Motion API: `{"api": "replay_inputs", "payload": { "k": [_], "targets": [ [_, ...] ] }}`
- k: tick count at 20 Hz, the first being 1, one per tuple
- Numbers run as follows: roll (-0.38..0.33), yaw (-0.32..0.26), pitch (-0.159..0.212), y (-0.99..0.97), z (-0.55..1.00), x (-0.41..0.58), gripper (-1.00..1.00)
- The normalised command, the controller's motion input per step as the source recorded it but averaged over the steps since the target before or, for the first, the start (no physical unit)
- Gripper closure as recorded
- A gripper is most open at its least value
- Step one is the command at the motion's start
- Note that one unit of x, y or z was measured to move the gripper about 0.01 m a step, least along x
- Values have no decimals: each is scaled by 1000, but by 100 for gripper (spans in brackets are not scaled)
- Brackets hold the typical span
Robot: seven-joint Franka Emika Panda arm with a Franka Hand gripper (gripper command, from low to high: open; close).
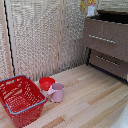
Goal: Shift your gripper thoughtfully near the cereal snack bar. Tenderly grip the snack bar with your precision device. Carefully hover the precision device above the first drawer installation and invite the snack bar to descend into the first drawer installation.
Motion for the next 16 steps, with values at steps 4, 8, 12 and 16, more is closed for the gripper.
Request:
{"api": "replay_inputs", "payload": {
  "k": [4, 8, 12, 16],
  "targets": [
    [5, -4, 29, -1000, 538, 0, 100],
    [9, 0, 13, -1000, 492, 0, 100],
    [-7, 33, 23, -964, 264, -16, 100],
    [-55, 94, 23, -806, -17, -94, 100]
  ]
}}
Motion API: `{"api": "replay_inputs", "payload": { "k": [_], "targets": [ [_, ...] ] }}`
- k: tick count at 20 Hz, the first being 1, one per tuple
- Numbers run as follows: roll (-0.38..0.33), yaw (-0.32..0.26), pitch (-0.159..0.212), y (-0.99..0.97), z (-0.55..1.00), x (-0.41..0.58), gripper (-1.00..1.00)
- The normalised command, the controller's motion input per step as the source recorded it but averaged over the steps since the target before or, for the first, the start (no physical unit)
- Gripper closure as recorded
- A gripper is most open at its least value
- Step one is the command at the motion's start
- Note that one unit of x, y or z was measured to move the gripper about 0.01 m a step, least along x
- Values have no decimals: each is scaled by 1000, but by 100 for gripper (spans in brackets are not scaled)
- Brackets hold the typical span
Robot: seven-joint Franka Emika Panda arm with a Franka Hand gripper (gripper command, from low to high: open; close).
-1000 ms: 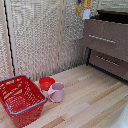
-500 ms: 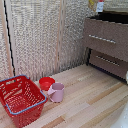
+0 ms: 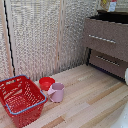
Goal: Shift your gripper thoughtfully near the cereal snack bar. Tenderly grip the snack bar with your precision device. Carefully hover the precision device above the first drawer installation and invite the snack bar to descend into the first drawer installation.
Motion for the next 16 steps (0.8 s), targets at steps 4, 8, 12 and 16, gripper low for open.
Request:
{"api": "replay_inputs", "payload": {
  "k": [4, 8, 12, 16],
  "targets": [
    [-50, 125, 113, -474, -286, 0, -100],
    [-14, 58, 24, 25, -34, 33, -100],
    [-17, 27, 16, 54, 146, 149, -100],
    [-11, 1, 67, 38, 364, 228, -100]
  ]
}}
